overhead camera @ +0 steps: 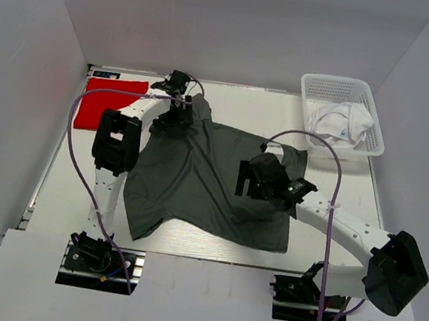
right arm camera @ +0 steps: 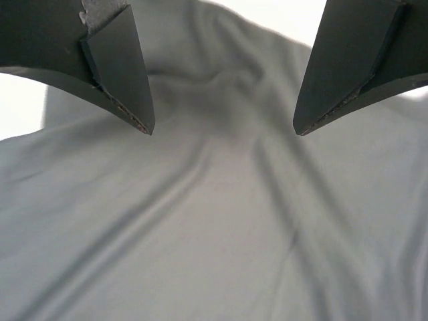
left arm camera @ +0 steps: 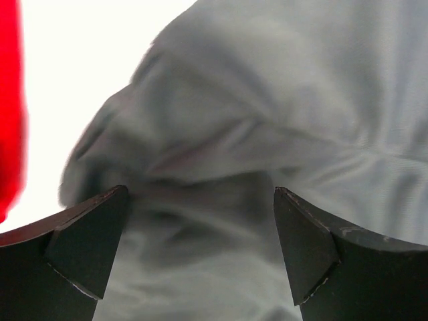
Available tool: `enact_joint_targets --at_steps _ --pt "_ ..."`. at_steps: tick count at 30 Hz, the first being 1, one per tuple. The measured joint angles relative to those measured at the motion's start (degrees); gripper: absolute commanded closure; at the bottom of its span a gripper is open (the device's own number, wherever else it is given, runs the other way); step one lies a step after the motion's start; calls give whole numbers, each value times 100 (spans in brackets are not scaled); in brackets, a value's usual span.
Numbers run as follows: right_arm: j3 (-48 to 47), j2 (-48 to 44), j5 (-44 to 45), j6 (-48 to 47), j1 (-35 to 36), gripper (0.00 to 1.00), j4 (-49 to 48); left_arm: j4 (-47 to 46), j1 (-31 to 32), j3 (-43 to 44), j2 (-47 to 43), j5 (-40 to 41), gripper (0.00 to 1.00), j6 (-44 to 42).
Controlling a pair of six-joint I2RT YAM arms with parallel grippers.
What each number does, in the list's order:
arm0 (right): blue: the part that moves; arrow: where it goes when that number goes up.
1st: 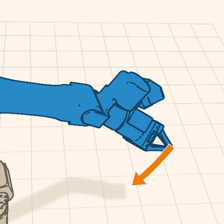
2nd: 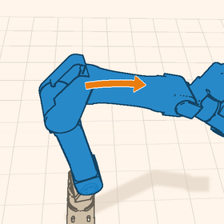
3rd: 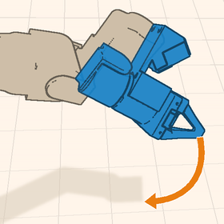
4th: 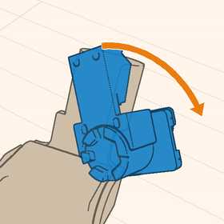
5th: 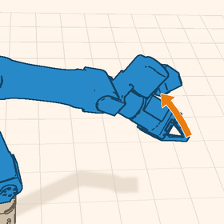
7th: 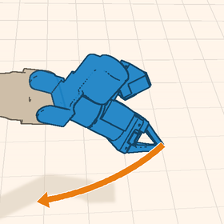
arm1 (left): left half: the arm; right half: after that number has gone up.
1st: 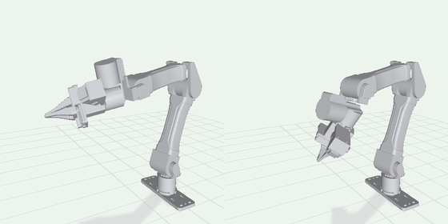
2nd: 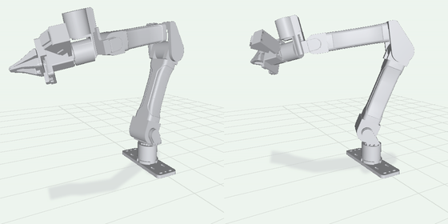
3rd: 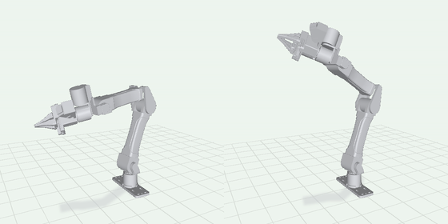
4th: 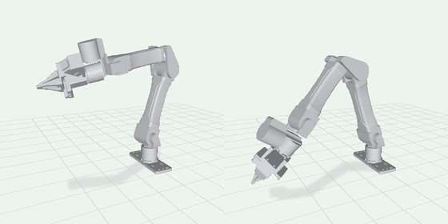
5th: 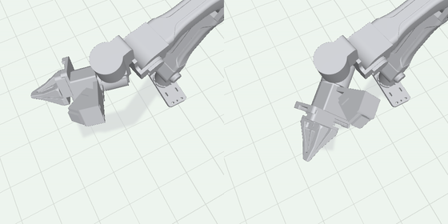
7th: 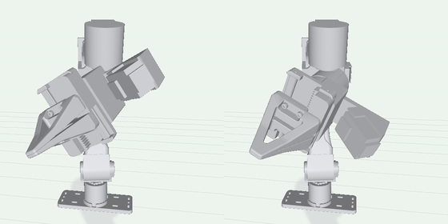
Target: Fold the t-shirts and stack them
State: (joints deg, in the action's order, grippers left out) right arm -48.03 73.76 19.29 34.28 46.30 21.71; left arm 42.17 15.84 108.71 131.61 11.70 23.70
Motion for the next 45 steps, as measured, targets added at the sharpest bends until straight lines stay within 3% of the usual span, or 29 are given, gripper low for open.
enact_joint_targets --at_steps 8,16,21,28,34,40,45 --pt "-839 1204 979 -131 -931 10 -13 164 -74 24 -186 258 0 72" --pt "-1867 3051 822 -479 -1982 10 -173 208 -42 1746 608 -573 0 -315" --pt "-2612 3842 459 -643 -2166 10 -232 190 -24 1902 1064 -1060 0 -376" --pt "-3571 4546 92 -848 -2334 10 -271 369 -118 2518 1521 -1134 0 -415" --pt "-4468 5141 -20 -938 -2570 10 -232 227 -551 2605 1585 -1499 0 133" --pt "-4778 5346 -227 -1104 -2747 10 -348 -516 -1078 2603 1700 -2387 0 358" --pt "-4846 5351 -345 -1427 -2752 10 -358 -841 -1091 2605 1738 -2649 0 286"
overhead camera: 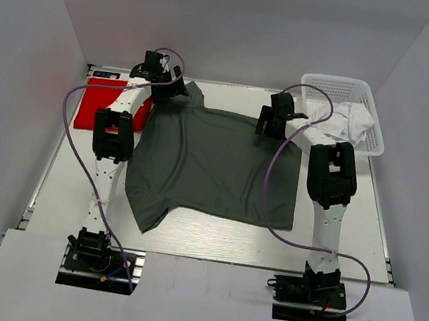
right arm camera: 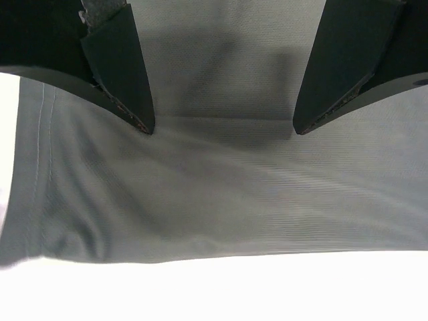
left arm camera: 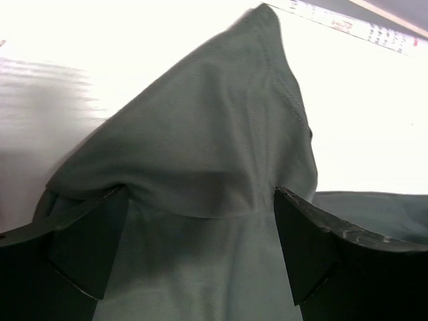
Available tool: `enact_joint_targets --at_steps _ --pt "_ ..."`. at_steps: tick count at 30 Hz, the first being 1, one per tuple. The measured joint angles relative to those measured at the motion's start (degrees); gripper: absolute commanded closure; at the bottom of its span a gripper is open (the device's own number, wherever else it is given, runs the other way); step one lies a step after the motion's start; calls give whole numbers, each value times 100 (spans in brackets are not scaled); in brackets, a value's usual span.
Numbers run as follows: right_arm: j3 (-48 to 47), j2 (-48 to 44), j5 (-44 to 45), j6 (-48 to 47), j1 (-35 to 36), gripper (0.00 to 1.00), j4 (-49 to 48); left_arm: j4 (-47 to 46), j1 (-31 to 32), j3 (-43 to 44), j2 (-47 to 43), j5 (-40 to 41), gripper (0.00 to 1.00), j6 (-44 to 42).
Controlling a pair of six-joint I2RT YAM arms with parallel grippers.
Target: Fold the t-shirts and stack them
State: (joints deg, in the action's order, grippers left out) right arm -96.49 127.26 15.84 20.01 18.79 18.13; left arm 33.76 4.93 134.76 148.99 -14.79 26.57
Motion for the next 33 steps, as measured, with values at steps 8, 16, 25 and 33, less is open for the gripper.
enact_joint_targets --at_steps 8,16,25,33 --pt "203 -820 -343 -514 85 10 -42 98 170 -1235 -1294 431 0 -468" --pt "2645 -3434 -1025 -374 293 10 -820 -223 354 -5707 -5967 1001 0 79" --pt "4378 -4793 -1261 236 271 10 -452 214 782 -9624 -9650 726 0 1163" --pt "4903 -6129 -717 605 260 10 -111 1051 940 -10815 -10607 337 5 2024"
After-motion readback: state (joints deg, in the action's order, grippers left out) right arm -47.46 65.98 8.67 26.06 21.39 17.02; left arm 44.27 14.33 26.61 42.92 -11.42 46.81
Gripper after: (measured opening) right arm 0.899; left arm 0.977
